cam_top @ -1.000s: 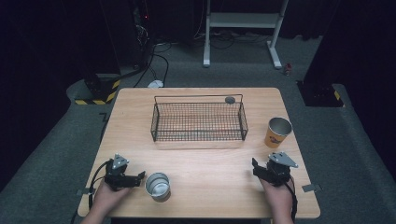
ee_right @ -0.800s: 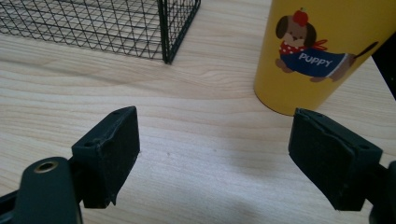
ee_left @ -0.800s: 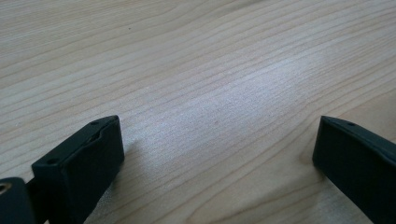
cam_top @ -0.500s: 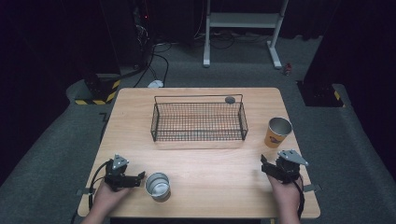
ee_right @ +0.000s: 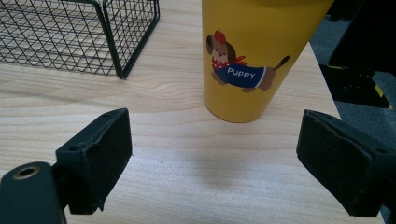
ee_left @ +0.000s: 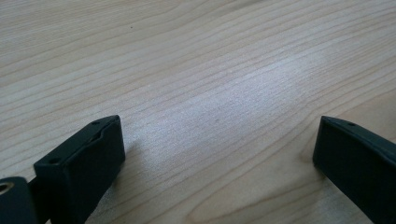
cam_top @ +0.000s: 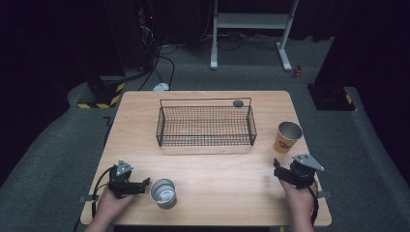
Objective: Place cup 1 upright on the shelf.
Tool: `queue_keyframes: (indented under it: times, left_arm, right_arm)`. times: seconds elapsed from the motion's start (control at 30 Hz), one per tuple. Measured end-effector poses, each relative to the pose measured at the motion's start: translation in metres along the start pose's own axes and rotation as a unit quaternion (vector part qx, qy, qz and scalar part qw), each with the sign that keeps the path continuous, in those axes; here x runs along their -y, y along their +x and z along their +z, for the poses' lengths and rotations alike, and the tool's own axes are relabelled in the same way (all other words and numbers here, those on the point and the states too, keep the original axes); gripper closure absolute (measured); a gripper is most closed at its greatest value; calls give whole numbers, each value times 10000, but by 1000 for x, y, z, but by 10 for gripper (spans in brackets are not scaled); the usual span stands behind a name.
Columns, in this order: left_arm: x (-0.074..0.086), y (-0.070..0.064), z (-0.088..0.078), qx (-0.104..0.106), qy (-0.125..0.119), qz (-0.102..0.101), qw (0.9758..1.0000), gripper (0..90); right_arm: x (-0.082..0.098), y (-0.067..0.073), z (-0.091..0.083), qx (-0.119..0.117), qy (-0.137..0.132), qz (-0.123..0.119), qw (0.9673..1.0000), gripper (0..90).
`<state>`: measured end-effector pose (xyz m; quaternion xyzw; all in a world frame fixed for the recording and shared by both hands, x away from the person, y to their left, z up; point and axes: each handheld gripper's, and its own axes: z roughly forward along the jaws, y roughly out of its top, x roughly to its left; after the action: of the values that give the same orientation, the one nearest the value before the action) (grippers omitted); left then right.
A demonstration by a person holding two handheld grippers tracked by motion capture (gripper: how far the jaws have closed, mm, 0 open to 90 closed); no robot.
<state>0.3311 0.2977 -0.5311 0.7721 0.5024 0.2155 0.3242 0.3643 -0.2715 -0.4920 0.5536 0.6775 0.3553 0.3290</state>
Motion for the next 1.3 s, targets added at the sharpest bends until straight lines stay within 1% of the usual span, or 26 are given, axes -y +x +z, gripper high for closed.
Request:
queue_keyframes:
  times: [0.17, 0.2, 0.3, 0.37, 0.5, 0.57, 0.63, 0.67, 0.73, 0.77, 0.83, 0.93, 1.03, 1.13, 1.2, 1.3]
  left_arm:
    - [0, 1, 0, 10, 27, 38, 10000, 24]
    - [-1, 0, 0, 13, 30, 10, 10000, 24]
    - [-1, 0, 0, -21, 53, 23, 10000, 20]
    - [-1, 0, 1, -20, 57, -12, 10000, 14]
    - [-1, 0, 1, -26, 66, -29, 10000, 7]
    - [-1, 0, 1, -15, 79, -33, 10000, 3]
    - [-2, 0, 1, -22, 83, -40, 10000, 2]
    - [-2, 0, 1, -24, 83, -43, 10000, 2]
    - [-2, 0, 1, -25, 84, -43, 10000, 2]
    - [-2, 1, 1, -43, 91, -14, 9999, 2]
    - [-2, 1, 1, -31, 87, -33, 10000, 1]
    - [-2, 0, 2, -45, 76, -39, 10000, 1]
    - [-2, 1, 2, -61, 83, -21, 9999, 1]
    - [-2, 1, 2, -60, 82, -27, 9999, 2]
    - [-2, 1, 2, -71, 80, -6, 9999, 1]
    - [-2, 1, 2, -58, 81, -27, 9999, 1]
  right_arm:
    - [-2, -1, -1, 64, -45, 33, 10000, 113]
    - [-2, -1, -1, 87, -12, 39, 10000, 112]
    - [-2, -2, 0, 88, 9, 34, 10000, 113]
    - [-3, -2, 0, 118, 36, 84, 9999, 112]
    - [-5, -1, -2, 99, 51, 141, 9998, 111]
    - [-6, -3, -2, 98, 98, 147, 9998, 111]
    - [-8, -4, -1, 123, 131, 83, 9998, 112]
    - [-9, -4, -1, 132, 133, 128, 9997, 111]
    - [-11, -6, -1, 104, 136, 110, 9998, 112]
    - [-11, -6, -1, 100, 132, 117, 9998, 111]
    - [-13, -7, -1, 54, 83, 138, 9999, 108]
    - [-15, -8, -1, 74, -3, 226, 9997, 105]
    - [-18, -10, 1, 118, -21, 207, 9997, 105]
    - [-19, -12, 4, 58, -41, 194, 9998, 104]
    - [-20, -15, 9, 130, -28, 165, 9998, 104]
    - [-20, -17, 14, 155, -3, 180, 9997, 104]
